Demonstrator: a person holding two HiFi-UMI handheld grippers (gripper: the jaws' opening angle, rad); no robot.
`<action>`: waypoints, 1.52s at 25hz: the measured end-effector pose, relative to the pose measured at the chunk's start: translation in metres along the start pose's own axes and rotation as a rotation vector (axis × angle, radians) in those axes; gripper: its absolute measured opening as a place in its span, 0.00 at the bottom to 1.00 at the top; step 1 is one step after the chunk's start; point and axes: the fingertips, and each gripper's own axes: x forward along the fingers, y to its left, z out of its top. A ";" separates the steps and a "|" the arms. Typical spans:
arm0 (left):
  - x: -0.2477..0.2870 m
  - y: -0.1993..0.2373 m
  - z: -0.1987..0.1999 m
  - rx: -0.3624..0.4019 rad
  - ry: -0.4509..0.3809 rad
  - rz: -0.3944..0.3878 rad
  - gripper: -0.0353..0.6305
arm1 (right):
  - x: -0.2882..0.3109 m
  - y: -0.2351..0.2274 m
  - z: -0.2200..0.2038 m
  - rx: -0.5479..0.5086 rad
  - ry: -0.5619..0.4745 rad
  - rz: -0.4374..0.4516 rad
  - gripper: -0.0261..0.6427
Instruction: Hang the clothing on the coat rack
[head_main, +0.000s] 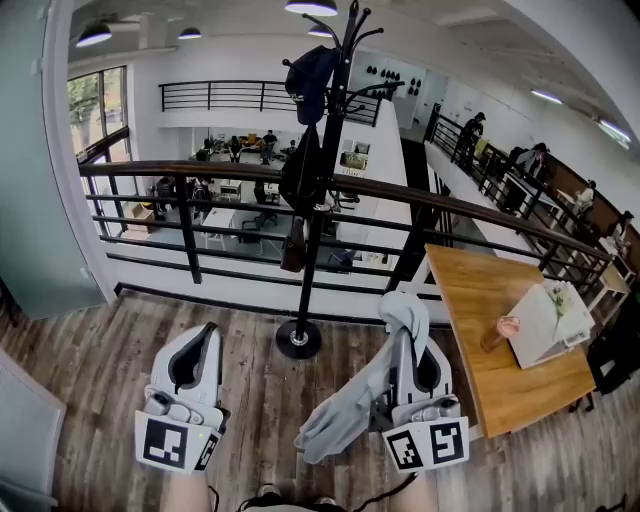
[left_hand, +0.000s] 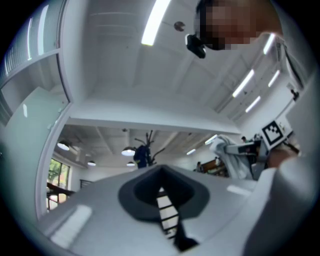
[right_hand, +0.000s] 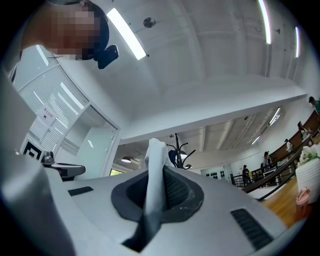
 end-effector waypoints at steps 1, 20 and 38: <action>0.001 0.004 -0.001 0.001 -0.002 -0.003 0.06 | 0.003 0.001 0.000 -0.003 -0.004 -0.004 0.05; 0.042 0.054 -0.028 -0.007 -0.021 -0.056 0.06 | 0.050 0.008 -0.024 -0.003 -0.022 -0.062 0.05; 0.173 0.086 -0.068 0.031 -0.024 -0.002 0.06 | 0.182 -0.055 -0.070 0.027 -0.039 0.013 0.05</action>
